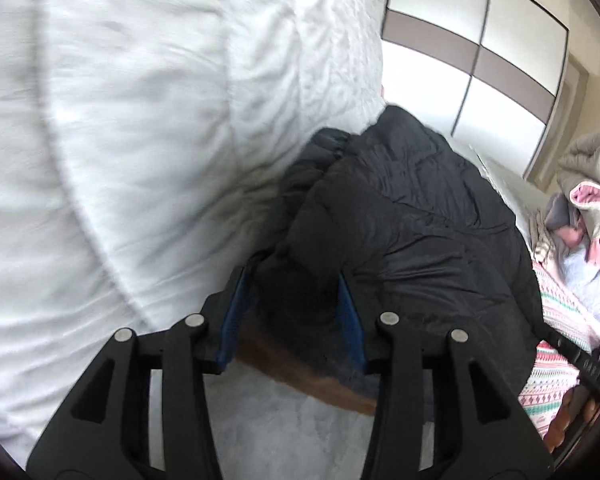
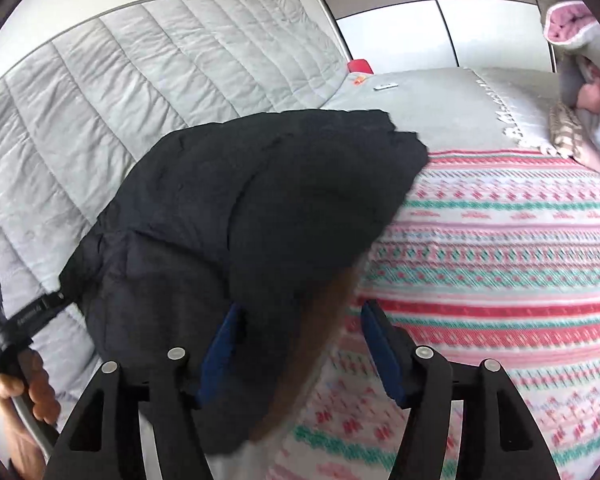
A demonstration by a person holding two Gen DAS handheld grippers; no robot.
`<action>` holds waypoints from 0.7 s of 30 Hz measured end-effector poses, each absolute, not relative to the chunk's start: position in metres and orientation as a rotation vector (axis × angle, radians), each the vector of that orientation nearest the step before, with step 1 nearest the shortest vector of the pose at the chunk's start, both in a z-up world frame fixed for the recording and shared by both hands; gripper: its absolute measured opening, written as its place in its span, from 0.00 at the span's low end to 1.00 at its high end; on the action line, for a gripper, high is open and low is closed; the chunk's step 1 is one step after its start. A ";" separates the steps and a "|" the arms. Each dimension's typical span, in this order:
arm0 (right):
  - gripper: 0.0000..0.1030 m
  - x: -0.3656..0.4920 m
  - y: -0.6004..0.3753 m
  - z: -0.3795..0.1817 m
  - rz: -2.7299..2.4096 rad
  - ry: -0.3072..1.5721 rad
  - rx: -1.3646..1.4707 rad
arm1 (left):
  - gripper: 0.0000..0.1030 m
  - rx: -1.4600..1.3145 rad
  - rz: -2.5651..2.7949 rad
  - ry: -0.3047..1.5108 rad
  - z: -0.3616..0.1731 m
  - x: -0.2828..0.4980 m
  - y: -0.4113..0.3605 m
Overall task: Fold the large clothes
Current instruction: 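Lift the jacket stack with both grippers and carry it onto the brown blanket, then open both grippers to release the jacket onto the brown blanket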
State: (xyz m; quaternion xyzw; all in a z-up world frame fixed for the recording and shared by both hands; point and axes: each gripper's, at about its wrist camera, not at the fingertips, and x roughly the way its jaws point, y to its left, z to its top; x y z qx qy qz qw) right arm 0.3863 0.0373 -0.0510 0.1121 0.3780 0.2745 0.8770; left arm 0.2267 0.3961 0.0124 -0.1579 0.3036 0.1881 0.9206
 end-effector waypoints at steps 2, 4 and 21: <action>0.63 0.377 0.029 -0.052 0.576 0.795 0.225 | 0.45 -0.322 0.421 0.621 0.018 0.219 0.393; 0.64 0.366 0.021 -0.054 0.576 0.806 0.207 | 0.45 -0.322 0.433 0.633 0.023 0.208 0.388; 0.77 0.176 -0.039 0.009 0.749 0.667 -0.031 | 0.78 -0.176 0.569 0.549 0.061 0.046 0.229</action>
